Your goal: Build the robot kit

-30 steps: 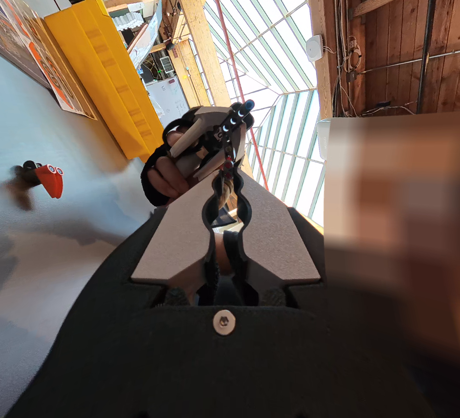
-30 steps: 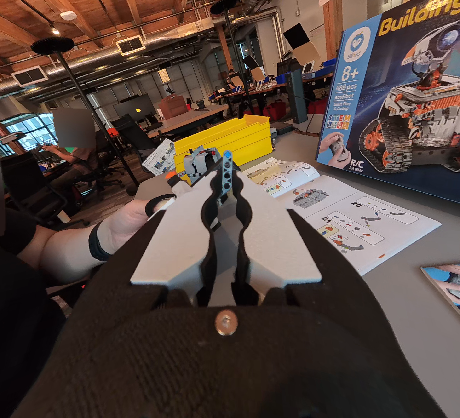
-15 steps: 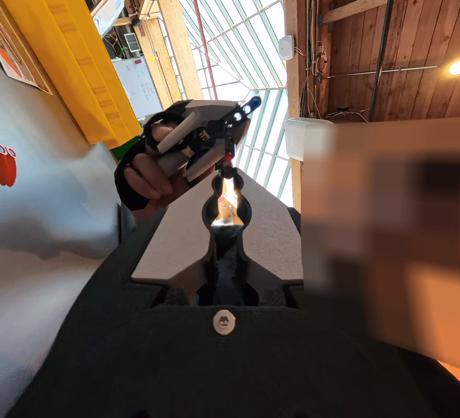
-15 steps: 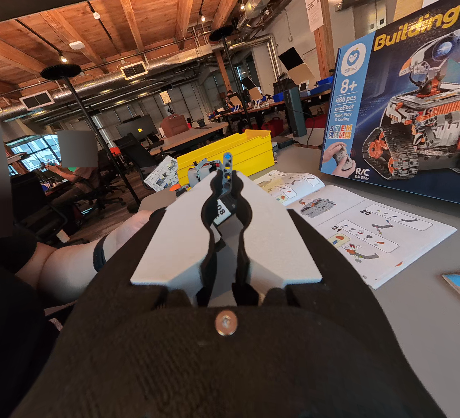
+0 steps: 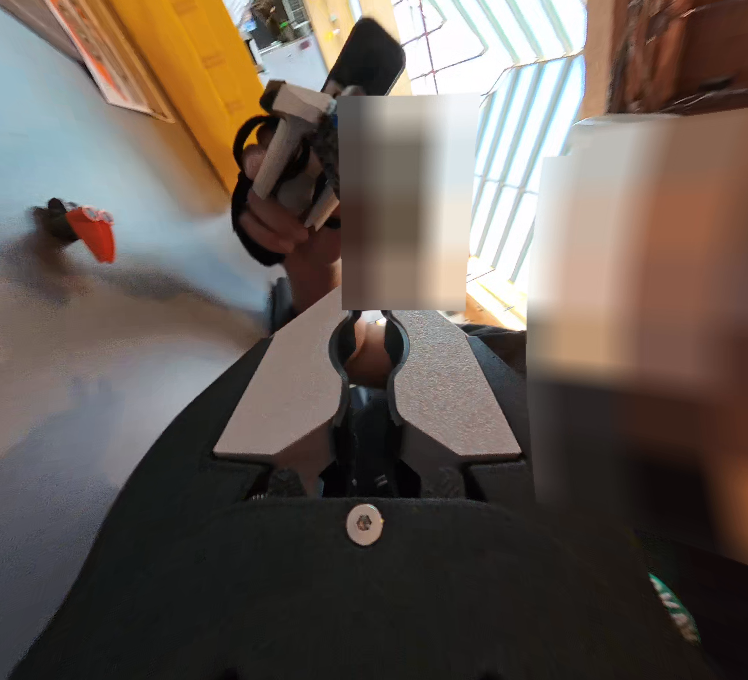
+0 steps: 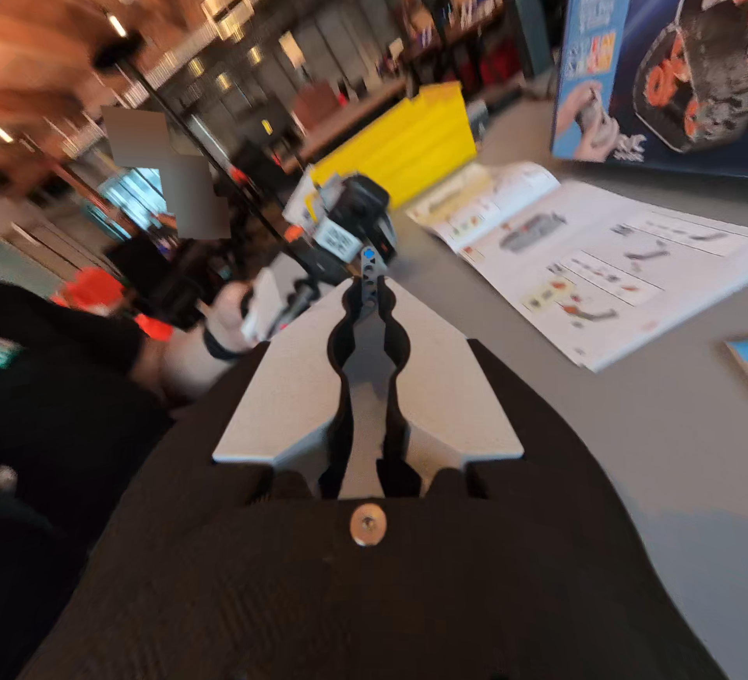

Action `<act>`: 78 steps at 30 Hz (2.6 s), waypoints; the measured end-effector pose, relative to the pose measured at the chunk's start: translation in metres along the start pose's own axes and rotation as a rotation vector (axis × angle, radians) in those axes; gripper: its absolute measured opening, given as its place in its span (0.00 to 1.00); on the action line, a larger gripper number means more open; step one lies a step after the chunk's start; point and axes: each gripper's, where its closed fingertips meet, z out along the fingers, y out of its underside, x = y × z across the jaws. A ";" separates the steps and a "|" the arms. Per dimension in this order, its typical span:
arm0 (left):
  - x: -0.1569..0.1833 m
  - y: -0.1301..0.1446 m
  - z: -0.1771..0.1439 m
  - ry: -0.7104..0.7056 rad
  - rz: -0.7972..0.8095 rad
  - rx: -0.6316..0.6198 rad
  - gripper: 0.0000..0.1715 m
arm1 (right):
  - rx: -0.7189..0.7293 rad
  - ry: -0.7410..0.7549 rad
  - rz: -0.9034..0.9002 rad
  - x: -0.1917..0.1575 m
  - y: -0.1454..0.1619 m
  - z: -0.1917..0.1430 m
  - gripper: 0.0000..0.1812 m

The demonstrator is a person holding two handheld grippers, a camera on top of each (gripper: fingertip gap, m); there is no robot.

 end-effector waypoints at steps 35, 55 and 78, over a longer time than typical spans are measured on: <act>-0.034 0.037 -0.002 -0.386 0.393 -0.336 0.03 | -0.426 -0.274 -0.184 -0.054 0.069 -0.009 0.04; -0.007 0.029 0.006 -0.260 0.434 -0.260 0.06 | -0.320 -0.375 -0.120 -0.067 0.049 -0.014 0.02; 0.009 -0.006 0.000 -0.222 0.468 -0.013 0.02 | -0.158 -0.300 -0.145 -0.058 0.024 -0.009 0.02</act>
